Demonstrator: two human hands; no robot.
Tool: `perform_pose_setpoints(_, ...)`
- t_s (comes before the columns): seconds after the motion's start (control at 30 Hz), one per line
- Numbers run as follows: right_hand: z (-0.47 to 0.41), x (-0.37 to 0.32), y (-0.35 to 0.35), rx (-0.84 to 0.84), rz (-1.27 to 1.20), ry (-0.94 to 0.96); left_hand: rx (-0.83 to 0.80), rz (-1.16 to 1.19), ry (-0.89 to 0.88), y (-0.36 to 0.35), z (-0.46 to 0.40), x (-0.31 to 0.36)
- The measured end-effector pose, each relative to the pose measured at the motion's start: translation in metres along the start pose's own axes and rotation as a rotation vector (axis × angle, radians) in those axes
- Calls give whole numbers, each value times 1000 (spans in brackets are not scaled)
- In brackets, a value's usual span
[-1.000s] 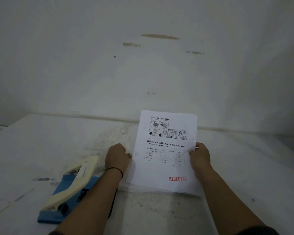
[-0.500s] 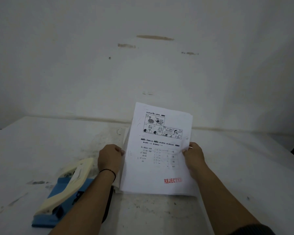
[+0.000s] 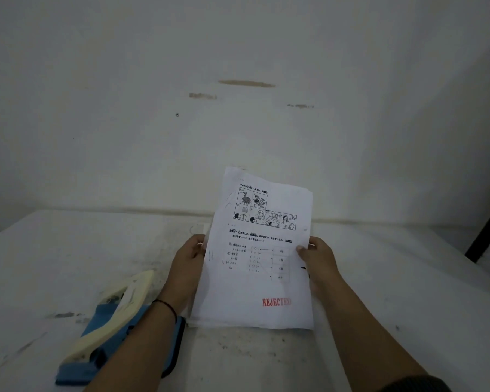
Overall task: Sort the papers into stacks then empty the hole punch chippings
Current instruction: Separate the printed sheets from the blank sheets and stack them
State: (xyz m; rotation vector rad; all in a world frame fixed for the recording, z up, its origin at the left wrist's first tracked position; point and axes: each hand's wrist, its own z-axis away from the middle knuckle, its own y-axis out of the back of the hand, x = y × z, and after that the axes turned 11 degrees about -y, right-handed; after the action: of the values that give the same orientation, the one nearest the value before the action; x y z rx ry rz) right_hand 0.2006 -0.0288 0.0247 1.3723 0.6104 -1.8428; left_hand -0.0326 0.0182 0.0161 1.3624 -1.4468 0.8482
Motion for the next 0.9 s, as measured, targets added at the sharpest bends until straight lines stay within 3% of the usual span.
perform_pose_setpoints(0.23, 28, -18, 19, 0, -52, 125, 18, 70, 0, -5, 21, 30)
perform_pose_setpoints(0.5, 70, -43, 35, -69, -63, 342, -19, -44, -155, -6, 31, 64)
perform_pose_setpoints(0.9, 130, -33, 58, -105, -108, 472, 47, 32, -182, 5, 74, 90)
